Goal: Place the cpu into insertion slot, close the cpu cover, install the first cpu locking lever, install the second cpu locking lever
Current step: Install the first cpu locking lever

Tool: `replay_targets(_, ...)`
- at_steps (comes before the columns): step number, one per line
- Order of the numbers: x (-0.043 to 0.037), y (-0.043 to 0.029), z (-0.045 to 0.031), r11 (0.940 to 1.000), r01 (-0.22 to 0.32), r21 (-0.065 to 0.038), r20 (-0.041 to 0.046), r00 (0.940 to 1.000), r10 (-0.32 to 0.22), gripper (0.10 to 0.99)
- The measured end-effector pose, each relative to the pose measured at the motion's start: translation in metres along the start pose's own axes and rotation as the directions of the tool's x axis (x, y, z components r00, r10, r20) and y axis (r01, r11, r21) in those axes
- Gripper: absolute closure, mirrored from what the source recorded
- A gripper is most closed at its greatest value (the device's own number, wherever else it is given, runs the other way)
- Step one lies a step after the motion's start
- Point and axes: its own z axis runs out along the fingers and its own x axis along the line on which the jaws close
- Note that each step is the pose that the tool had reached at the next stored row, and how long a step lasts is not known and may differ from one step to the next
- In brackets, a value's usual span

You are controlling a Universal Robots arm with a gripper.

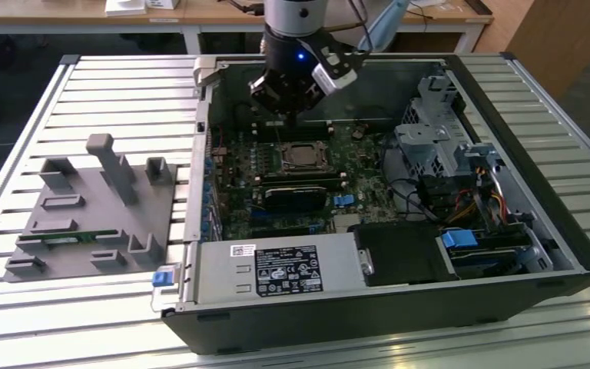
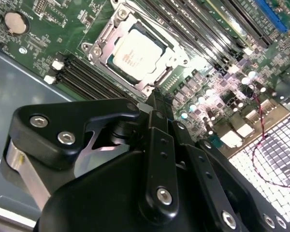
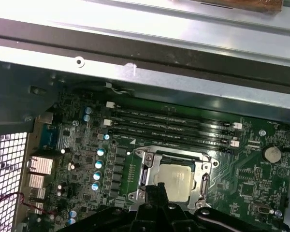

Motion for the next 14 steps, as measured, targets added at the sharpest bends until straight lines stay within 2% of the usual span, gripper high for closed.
replay_targets(14, 0.0088, -0.0026, -0.0002, 1.0000, 0.000, 0.000, 0.0000, 1.0000, 0.000, 0.980)
